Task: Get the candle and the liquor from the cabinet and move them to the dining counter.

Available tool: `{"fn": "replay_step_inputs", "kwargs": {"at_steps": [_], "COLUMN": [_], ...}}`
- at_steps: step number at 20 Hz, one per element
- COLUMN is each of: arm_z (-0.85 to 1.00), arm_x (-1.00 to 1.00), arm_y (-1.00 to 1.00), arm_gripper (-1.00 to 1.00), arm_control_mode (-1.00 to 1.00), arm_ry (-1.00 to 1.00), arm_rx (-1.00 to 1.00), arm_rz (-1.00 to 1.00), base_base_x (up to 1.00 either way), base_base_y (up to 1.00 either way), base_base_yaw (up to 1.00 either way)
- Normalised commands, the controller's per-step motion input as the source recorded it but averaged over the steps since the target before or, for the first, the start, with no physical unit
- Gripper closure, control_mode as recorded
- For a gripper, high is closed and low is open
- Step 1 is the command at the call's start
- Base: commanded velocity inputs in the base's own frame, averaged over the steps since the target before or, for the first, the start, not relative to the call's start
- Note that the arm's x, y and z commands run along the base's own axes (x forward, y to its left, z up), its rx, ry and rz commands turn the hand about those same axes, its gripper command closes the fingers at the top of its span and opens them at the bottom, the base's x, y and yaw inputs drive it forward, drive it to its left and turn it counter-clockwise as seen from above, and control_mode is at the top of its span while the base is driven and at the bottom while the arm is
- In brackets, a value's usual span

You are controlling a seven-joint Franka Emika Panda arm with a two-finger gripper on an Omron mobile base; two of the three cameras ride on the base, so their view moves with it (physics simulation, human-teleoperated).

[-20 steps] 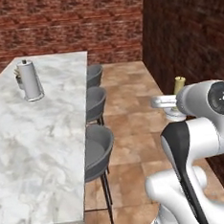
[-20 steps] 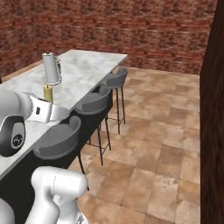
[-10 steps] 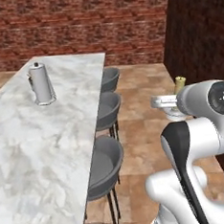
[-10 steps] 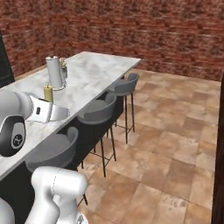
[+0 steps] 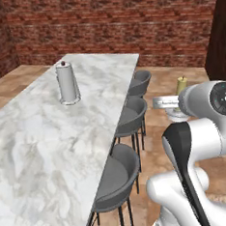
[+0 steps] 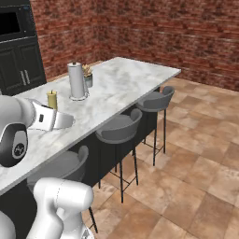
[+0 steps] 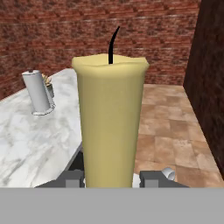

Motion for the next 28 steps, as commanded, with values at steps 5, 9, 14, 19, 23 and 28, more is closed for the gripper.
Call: {"fn": "replay_step_inputs", "kwargs": {"at_steps": [5,9,14,19,23,28], "arm_z": [0.00,0.00,0.00,0.00,0.00,0.00], "arm_x": [0.00,0.00,0.00,0.00,0.00,0.00], "arm_y": [0.00,0.00,0.00,0.00,0.00,0.00], "arm_gripper": [1.00,1.00,1.00,1.00,1.00,1.00], "arm_control_mode": [1.00,1.00,1.00,1.00,1.00,1.00], "arm_ry": [0.00,0.00,0.00,0.00,0.00,0.00], "arm_rx": [0.00,0.00,0.00,0.00,0.00,0.00], "arm_rz": [0.00,0.00,0.00,0.00,0.00,0.00], "base_base_x": [0.39,0.33,0.25,0.21,0.10,0.00], "base_base_y": [-0.27,-0.31,-0.38,-0.46,-0.63,-0.69], "base_base_yaw": [0.45,0.44,0.41,0.34,0.21,0.18]}}
